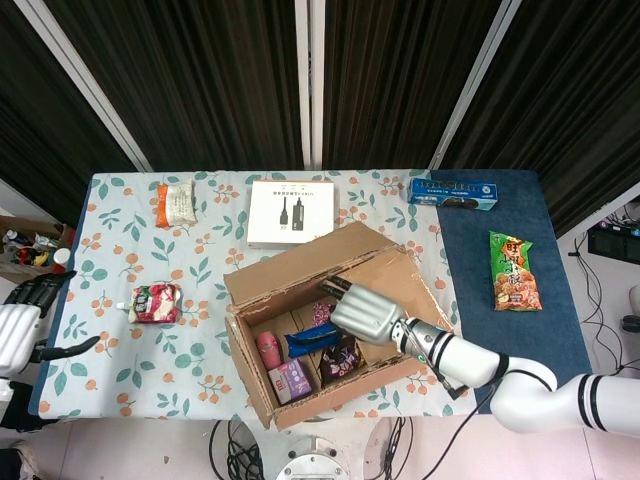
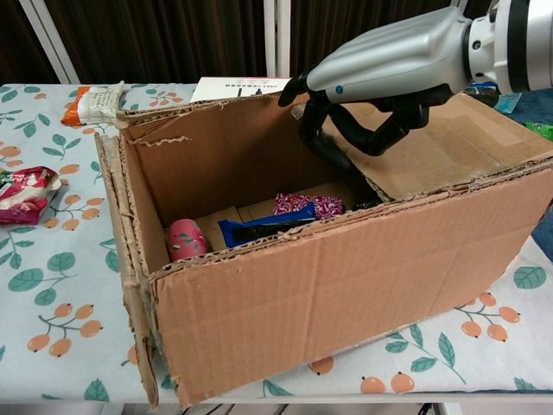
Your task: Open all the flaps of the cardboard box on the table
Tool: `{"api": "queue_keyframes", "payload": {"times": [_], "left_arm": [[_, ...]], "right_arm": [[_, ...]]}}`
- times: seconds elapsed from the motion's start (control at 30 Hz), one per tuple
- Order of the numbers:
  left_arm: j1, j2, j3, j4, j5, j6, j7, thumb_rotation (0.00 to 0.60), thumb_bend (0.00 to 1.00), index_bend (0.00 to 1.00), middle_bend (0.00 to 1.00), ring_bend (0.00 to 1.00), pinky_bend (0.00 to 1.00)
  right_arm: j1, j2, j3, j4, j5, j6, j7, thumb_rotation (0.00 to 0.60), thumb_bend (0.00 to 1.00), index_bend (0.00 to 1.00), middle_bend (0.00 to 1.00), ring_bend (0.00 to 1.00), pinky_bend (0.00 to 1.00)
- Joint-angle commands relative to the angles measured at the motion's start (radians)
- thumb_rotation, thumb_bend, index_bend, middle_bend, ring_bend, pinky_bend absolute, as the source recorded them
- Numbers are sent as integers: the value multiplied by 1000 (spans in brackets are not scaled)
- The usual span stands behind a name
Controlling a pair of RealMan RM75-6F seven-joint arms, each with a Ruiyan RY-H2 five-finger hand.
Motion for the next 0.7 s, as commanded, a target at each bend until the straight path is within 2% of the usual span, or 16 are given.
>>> {"api": "queue_keyframes", "payload": {"times": [0.03,0.37,0.7], "left_arm": [[-1,-2,-2,0,2,-2,0,237,0,108,153,122,176],[-7,-2,-9,-4,9,-11,-1,240,0,108,153,122,175],[-21,-4,-17,-11,10,-30,-1,239,0,108,153,122,176]], "right_arm": [[2,21,-4,-19,17,17,-16,600,1000,729,485,2,0],[-5,116,-7,-88,54,77,-54,600,1000,737,507,15,0],[-65,270,20,-184,16,175,-9,600,1000,737,510,24,0]]}}
